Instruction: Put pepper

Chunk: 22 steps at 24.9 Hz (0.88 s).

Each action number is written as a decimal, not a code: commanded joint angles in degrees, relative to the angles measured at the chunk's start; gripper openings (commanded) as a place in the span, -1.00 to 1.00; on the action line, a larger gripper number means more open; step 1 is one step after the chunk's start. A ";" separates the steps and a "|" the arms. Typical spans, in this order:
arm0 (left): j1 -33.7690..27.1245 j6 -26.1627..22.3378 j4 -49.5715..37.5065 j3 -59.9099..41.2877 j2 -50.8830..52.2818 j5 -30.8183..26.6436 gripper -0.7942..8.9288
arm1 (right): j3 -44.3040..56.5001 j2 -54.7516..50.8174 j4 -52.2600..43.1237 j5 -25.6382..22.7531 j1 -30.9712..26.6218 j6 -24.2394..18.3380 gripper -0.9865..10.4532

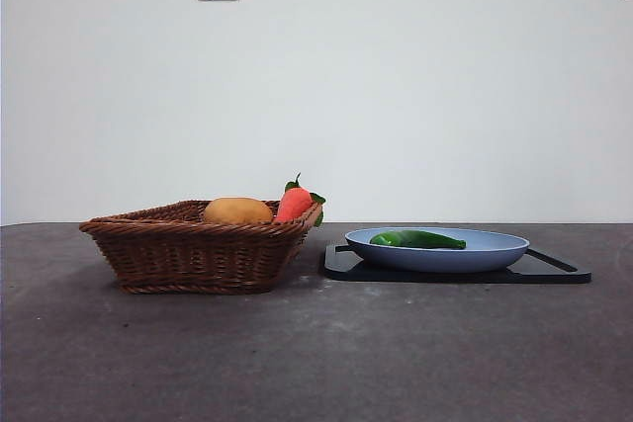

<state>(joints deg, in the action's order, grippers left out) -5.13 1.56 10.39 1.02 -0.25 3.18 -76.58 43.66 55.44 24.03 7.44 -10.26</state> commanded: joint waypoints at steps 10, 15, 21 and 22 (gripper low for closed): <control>-0.22 0.35 -0.48 -0.59 0.20 0.02 -0.82 | 49.42 -27.71 -45.35 -6.54 -3.67 3.26 -0.81; -0.22 0.35 -0.50 -0.59 0.20 0.02 -0.82 | 60.52 -34.82 -49.09 -12.76 -3.67 6.45 -0.81; -0.22 0.35 -0.48 -0.59 0.20 0.02 -0.82 | 70.18 -40.89 -51.98 -14.10 -3.67 8.83 -0.81; -0.22 0.35 -0.50 -0.59 0.20 0.02 -0.82 | 71.43 -41.57 -52.02 -14.08 -3.67 9.16 -0.81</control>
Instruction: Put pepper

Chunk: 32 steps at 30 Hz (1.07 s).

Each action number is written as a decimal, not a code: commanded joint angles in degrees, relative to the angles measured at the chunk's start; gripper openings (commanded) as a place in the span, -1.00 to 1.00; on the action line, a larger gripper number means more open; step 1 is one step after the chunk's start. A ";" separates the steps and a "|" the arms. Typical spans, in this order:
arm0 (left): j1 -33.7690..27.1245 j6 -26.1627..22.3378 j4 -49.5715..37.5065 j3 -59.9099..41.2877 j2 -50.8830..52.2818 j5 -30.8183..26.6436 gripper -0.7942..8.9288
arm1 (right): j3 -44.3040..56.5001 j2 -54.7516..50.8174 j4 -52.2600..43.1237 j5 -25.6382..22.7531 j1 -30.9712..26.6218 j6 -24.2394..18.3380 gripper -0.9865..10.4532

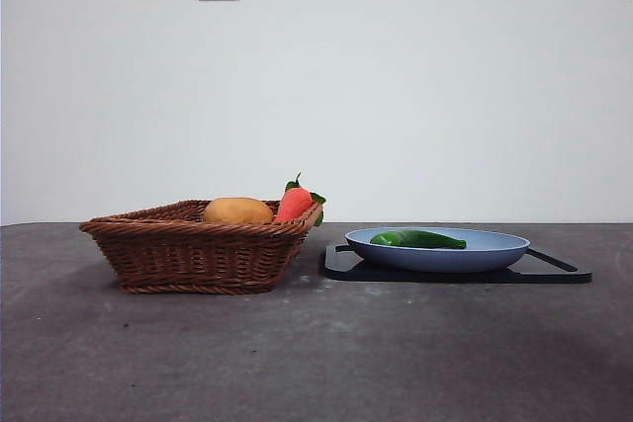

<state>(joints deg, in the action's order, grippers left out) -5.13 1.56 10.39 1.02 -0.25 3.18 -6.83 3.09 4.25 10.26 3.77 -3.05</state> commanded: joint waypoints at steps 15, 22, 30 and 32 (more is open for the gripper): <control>-0.22 0.35 -0.52 -0.59 0.20 0.02 -0.82 | 6.36 -3.15 4.68 -0.15 0.00 2.62 -0.81; -0.22 0.35 -0.52 -0.59 0.20 0.02 -0.82 | 6.36 -3.15 4.74 -0.15 0.00 3.02 -0.81; -0.22 0.35 -0.52 -0.59 0.20 0.02 -0.82 | 6.36 -3.08 4.74 -0.17 0.00 3.02 -0.81; -0.22 0.35 -0.52 -0.59 0.20 0.02 -0.82 | 6.36 -3.08 4.74 -0.17 0.00 3.02 -0.81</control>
